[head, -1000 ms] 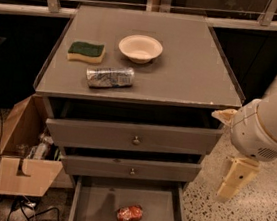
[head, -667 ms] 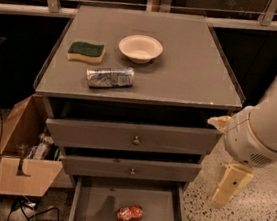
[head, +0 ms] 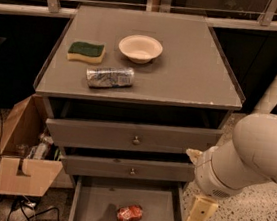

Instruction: Pick coke can from bottom drawer and place on counter

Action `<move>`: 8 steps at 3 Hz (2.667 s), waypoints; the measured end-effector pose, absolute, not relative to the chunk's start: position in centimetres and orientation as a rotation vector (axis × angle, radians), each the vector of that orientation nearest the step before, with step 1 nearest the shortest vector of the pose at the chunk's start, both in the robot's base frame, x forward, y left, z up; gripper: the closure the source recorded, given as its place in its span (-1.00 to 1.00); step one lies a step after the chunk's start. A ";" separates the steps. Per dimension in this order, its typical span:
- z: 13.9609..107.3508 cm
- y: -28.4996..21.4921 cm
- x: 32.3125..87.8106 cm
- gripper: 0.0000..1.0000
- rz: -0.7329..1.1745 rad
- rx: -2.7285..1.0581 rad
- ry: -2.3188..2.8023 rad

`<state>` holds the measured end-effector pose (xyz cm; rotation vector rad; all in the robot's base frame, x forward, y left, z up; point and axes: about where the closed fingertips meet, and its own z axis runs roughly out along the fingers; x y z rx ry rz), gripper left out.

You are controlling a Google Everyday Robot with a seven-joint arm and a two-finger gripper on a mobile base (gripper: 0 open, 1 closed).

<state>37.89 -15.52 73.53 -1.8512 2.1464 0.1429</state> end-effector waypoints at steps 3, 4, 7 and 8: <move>68.3 -14.6 39.9 -1.00 0.095 -1.921 2.044; 65.2 -14.1 40.2 -1.00 0.107 -1.982 2.030; 57.2 -11.8 41.9 -1.00 0.154 -1.903 2.021; 52.1 -11.3 43.3 -1.00 0.172 -1.891 2.018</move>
Offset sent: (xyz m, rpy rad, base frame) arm 0.0280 0.0065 -0.0741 0.0156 -0.0700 0.0975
